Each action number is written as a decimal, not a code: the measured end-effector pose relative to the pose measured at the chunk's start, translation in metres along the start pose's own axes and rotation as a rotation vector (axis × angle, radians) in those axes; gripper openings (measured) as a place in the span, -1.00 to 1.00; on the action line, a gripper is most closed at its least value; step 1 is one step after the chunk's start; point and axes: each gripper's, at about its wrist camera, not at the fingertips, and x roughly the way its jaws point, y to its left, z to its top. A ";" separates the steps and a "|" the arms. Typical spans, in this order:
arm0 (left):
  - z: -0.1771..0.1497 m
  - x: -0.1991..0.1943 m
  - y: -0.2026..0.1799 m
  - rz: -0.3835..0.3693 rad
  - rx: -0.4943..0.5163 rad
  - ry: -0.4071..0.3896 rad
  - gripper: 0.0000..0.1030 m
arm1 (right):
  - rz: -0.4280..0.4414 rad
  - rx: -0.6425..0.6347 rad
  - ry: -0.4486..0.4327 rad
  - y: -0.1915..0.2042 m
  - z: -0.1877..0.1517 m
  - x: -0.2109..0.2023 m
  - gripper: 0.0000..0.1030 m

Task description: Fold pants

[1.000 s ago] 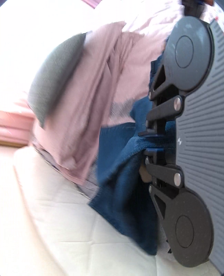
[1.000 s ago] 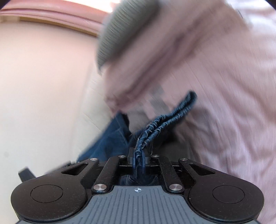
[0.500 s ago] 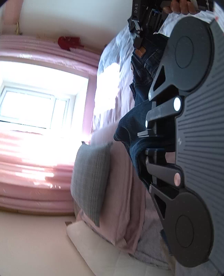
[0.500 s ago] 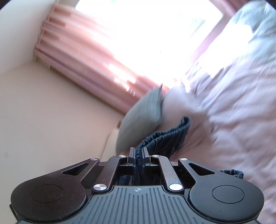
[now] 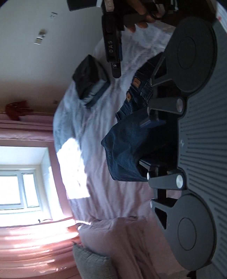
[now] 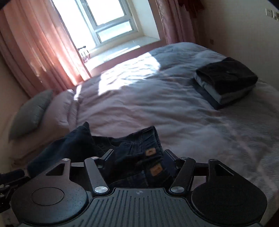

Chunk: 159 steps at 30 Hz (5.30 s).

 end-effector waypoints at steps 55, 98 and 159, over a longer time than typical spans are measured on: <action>-0.084 0.012 -0.081 0.243 -0.371 0.253 0.22 | 0.169 -0.114 0.359 -0.159 -0.068 0.042 0.14; -0.074 0.220 0.085 0.333 -0.940 0.137 -0.76 | 0.418 0.207 0.208 -0.209 0.006 0.182 -0.93; -0.312 -0.003 0.075 0.528 -1.342 0.119 -0.39 | -0.152 0.436 0.403 -0.384 -0.060 0.104 -0.17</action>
